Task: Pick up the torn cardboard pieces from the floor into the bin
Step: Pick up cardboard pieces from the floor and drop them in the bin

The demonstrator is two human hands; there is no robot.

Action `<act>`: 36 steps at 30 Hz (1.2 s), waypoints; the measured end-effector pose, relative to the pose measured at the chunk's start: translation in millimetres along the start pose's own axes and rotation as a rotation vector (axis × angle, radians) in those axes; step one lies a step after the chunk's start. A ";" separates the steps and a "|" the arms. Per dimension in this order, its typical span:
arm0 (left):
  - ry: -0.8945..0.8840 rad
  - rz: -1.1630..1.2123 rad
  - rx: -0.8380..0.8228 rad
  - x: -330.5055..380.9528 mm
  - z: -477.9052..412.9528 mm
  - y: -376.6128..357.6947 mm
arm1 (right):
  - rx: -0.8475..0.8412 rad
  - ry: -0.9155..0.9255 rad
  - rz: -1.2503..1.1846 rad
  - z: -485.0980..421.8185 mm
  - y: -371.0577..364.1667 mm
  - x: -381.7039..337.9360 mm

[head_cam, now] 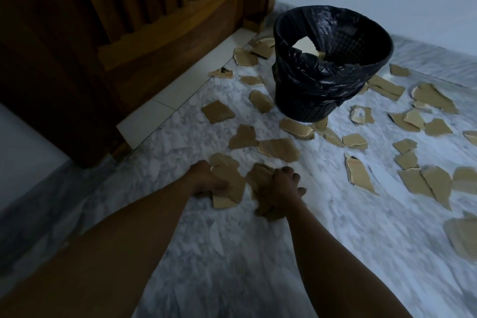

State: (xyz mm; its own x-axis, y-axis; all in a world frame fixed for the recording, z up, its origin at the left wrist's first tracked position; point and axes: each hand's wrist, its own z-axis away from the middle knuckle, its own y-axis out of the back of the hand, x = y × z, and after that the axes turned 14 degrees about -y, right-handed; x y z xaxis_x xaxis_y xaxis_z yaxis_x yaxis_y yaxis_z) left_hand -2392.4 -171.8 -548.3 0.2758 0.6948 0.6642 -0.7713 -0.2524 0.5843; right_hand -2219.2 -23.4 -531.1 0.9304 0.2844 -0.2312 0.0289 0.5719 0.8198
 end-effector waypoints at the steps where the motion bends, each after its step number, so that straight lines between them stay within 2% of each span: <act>1: -0.017 -0.080 -0.037 1.0 0.8 -0.7 | 0.006 -0.012 -0.001 -1.1 -2.5 -2.2; 3: -0.013 -0.162 -0.060 5.2 -1.7 -2.6 | -0.043 -0.032 -0.091 -2.3 -4.8 -6.0; 6: 0.023 -0.115 -0.136 11.4 -15.7 -4.3 | -0.122 -0.039 -0.248 -6.8 -1.2 -8.9; 11: 0.040 -0.172 -0.241 15.3 -34.8 -7.8 | 0.002 -0.026 -0.264 -31.9 30.5 -11.7; 12: 0.038 -0.203 -0.256 17.6 -37.1 -8.5 | 0.062 -0.019 -0.195 -39.2 42.5 -15.0; 14: 0.024 -0.229 -0.269 20.5 -40.3 -10.9 | 0.171 0.010 0.148 -54.0 60.3 -23.3; 16: 0.012 -0.245 -0.258 21.1 -42.3 -12.8 | 0.161 0.077 0.338 -70.4 66.0 -30.5; 19: 0.039 -0.232 -0.263 17.3 -46.9 -17.3 | 0.095 0.178 0.492 -97.7 59.5 -33.3; 22: 0.041 -0.250 -0.251 16.0 -49.1 -19.3 | 0.018 0.118 0.493 -107.3 63.1 -39.4; 25: 0.055 -0.259 -0.258 18.3 -48.5 -18.4 | 0.021 0.078 0.583 -103.3 64.2 -40.5; 28: 0.041 -0.233 -0.256 20.5 -46.6 -16.7 | 0.014 0.045 0.431 -94.9 60.4 -31.9; 32: -0.025 -0.196 -0.203 23.1 -34.5 -16.9 | -0.012 0.016 -0.072 -81.4 51.1 -6.8; 36: -0.236 0.043 -0.106 45.7 -28.6 -7.8 | 0.005 -0.056 -0.173 -83.8 45.5 26.6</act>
State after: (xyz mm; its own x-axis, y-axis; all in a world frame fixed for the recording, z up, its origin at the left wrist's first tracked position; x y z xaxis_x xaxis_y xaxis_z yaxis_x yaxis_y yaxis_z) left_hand -2390.2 -118.9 -535.8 0.3580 0.5057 0.7849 -0.8375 -0.1979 0.5094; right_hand -2223.7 74.7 -543.8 0.9303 0.1389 -0.3395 0.1918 0.6046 0.7731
